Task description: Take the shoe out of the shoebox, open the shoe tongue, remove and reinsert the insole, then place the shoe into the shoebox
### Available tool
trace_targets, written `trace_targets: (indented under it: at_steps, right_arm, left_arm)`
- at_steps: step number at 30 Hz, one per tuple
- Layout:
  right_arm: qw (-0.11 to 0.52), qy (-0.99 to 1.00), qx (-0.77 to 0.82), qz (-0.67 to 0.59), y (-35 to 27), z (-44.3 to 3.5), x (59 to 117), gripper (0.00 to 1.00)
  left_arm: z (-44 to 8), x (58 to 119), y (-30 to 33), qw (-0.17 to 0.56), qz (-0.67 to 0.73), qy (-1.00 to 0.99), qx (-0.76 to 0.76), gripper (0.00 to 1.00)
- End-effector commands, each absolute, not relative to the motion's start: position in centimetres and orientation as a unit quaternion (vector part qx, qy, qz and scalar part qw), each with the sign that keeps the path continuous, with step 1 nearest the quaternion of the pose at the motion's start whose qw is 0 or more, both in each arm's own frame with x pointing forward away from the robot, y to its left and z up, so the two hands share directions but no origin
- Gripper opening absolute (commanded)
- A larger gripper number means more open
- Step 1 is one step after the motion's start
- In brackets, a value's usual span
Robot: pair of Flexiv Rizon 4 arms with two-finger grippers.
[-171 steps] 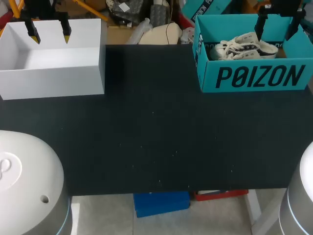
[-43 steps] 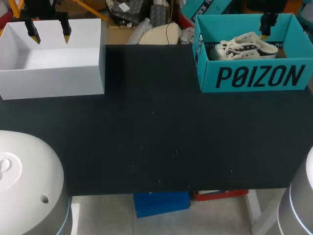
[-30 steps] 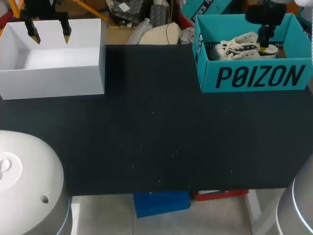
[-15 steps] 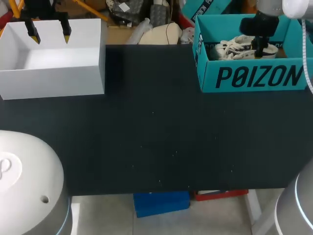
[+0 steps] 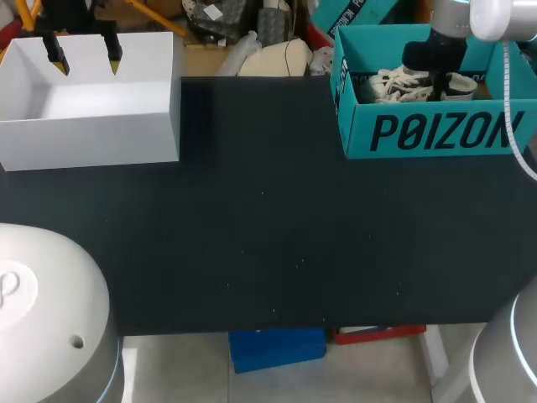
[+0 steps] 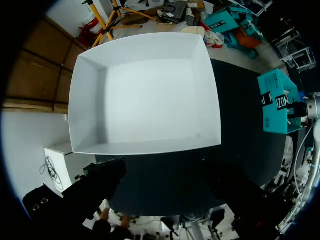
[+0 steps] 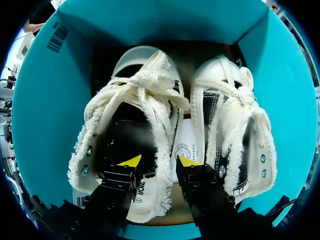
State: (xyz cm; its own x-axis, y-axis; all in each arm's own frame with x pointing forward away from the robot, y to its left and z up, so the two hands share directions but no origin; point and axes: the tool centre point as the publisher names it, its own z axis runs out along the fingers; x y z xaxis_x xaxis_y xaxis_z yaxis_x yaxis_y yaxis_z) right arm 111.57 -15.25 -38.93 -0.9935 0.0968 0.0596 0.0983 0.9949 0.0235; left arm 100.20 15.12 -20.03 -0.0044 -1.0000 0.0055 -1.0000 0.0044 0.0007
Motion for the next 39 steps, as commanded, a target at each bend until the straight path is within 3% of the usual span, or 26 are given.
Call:
trace_targets:
  at_steps: [1,9,11,12,13,26,39]
  right_arm:
    - [0.035,-0.998,-0.053,-0.014,-15.1,-39.8,111.9,0.40]
    - [0.035,-0.997,-0.062,-0.012,-15.2,-40.3,111.6,0.39]
    - [0.034,-0.997,-0.063,-0.010,-15.3,-40.6,111.6,0.26]
    - [0.032,-0.997,-0.064,-0.008,-15.3,-40.6,111.5,0.10]
    - [0.032,-0.997,-0.065,-0.008,-15.3,-40.7,111.5,0.00]
    - [0.014,-0.998,-0.064,0.008,-15.8,-36.5,111.2,0.00]
    - [-0.046,-0.993,-0.087,0.064,-18.2,-25.6,112.6,0.00]
  left_arm:
    - [-20.0,100.1,15.0,0.002,0.000,-0.708,0.706,1.00]
    - [-20.0,100.1,15.0,0.002,0.000,-0.708,0.706,1.00]
    - [-20.0,100.1,15.0,0.002,0.000,-0.708,0.706,1.00]
    - [-20.0,100.1,15.0,0.002,0.000,-0.708,0.706,1.00]
    - [-20.0,100.1,15.0,0.002,0.000,-0.708,0.706,1.00]
    - [-20.0,100.1,15.0,0.002,0.000,-0.708,0.706,1.00]
    - [-20.0,100.1,15.0,0.002,0.000,-0.708,0.706,1.00]
